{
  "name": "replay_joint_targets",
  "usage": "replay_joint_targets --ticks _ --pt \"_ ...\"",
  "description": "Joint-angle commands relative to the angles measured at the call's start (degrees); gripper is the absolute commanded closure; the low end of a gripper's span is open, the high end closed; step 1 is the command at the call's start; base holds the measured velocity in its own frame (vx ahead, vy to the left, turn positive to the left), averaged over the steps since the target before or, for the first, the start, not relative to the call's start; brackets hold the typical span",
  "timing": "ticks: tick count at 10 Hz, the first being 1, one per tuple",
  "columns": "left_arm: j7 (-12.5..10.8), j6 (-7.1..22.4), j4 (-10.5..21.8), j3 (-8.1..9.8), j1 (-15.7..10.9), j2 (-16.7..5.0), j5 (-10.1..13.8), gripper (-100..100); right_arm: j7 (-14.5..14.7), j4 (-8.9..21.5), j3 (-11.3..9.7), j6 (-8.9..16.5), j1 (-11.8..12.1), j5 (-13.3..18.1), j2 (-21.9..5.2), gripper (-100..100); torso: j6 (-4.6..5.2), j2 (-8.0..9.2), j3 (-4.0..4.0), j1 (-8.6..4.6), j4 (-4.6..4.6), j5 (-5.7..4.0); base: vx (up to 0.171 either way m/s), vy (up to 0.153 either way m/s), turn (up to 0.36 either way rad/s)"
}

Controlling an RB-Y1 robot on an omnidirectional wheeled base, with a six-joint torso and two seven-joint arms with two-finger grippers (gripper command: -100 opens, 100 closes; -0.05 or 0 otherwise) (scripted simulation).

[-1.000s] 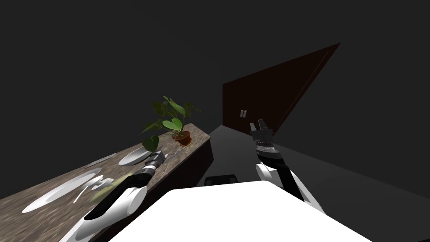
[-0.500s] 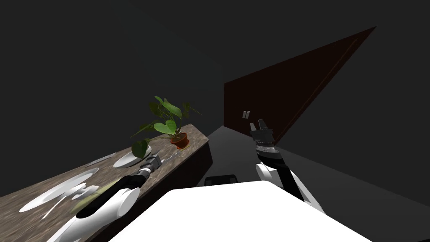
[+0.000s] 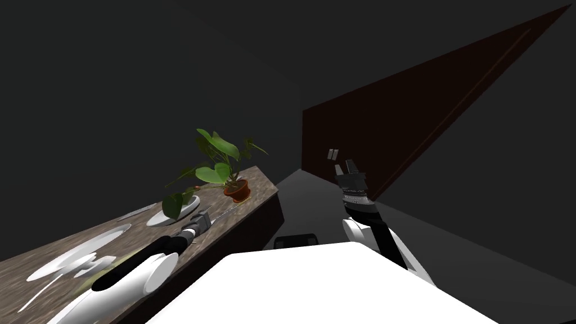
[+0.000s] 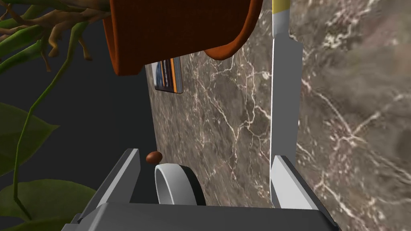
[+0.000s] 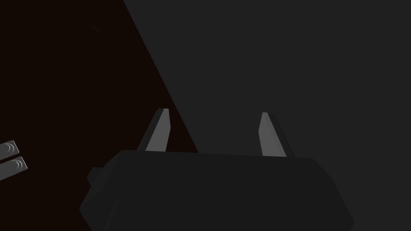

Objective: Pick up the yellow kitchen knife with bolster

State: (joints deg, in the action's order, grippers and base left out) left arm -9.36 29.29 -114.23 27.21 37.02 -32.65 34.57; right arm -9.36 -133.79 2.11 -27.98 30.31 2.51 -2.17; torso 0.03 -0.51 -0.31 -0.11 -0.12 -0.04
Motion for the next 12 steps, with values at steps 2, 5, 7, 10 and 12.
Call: replay_joint_targets --ticks 2,5,7,10,12 --pt "-0.52 4.04 1.17 1.14 0.28 -1.86 2.13 -100 0.0 0.0 0.0 0.0 -0.01 0.0 0.0 0 0.02 0.04 0.01 0.0 0.0 0.0 0.096 -0.086 0.085" --pt "-0.73 7.33 2.19 1.76 0.36 -3.17 3.55 -100 0.0 0.0 0.0 0.0 0.0 0.0 0.0 0 0.01 0.04 0.02 0.02 0.01 0.0 0.088 -0.062 0.057" --pt "-0.9 9.81 3.2 2.33 0.41 -4.45 4.92 -100 0.0 0.0 0.0 0.0 0.0 0.0 0.0 0 0.0 0.04 0.02 0.05 0.0 0.01 0.087 -0.06 0.065" --pt "-1.14 14.45 5.11 3.35 0.48 -6.86 7.49 -100 0.0 0.0 0.0 0.0 0.0 0.0 0.0 0 0.02 -0.16 -0.1 -0.01 -0.04 0.0 0.125 -0.077 0.079" --pt "-1.29 18.02 6.83 4.22 0.51 -9.04 9.78 -100 0.0 0.0 0.0 0.0 -0.01 0.0 0.0 0 0.01 0.12 0.05 0.04 0.01 0.0 0.076 -0.073 0.089"
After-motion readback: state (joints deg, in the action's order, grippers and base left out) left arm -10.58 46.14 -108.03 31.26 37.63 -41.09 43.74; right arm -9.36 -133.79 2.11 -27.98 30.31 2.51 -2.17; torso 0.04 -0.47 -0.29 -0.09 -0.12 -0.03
